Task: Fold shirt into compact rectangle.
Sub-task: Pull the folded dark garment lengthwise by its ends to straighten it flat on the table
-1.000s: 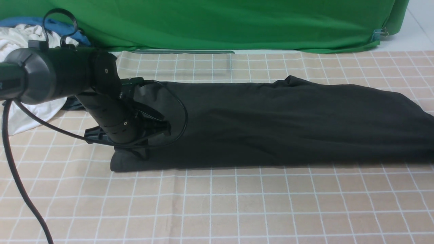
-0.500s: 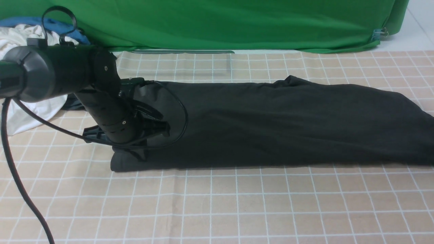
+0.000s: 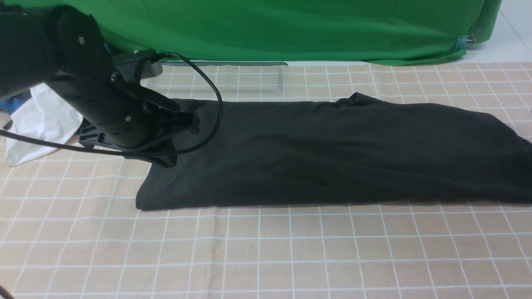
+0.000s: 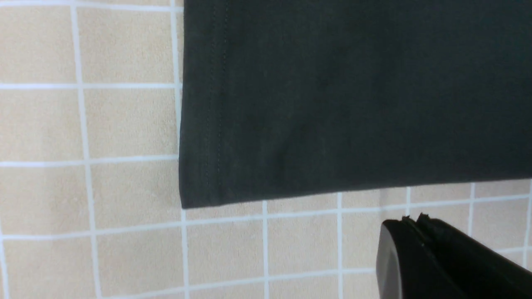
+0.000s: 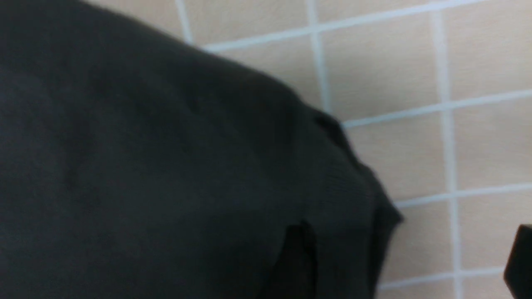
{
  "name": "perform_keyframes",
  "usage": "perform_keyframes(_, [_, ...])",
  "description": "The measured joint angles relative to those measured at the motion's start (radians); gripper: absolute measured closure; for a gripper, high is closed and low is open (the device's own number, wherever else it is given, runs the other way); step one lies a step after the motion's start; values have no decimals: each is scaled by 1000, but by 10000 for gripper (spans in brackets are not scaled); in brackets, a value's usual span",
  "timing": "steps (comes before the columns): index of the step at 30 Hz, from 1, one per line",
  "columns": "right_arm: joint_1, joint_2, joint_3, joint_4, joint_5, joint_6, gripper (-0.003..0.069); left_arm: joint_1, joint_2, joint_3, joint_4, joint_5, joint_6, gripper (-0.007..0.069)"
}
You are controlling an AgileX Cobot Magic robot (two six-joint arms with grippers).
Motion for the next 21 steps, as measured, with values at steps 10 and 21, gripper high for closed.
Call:
perform_keyframes(10, [3, 69, 0, 12, -29, -11, 50, 0, -75, 0, -3, 46, 2, 612])
perform_keyframes(21, [11, 88, -16, 69, 5, -40, 531, 0, -80, 0, -4, 79, 3, 612])
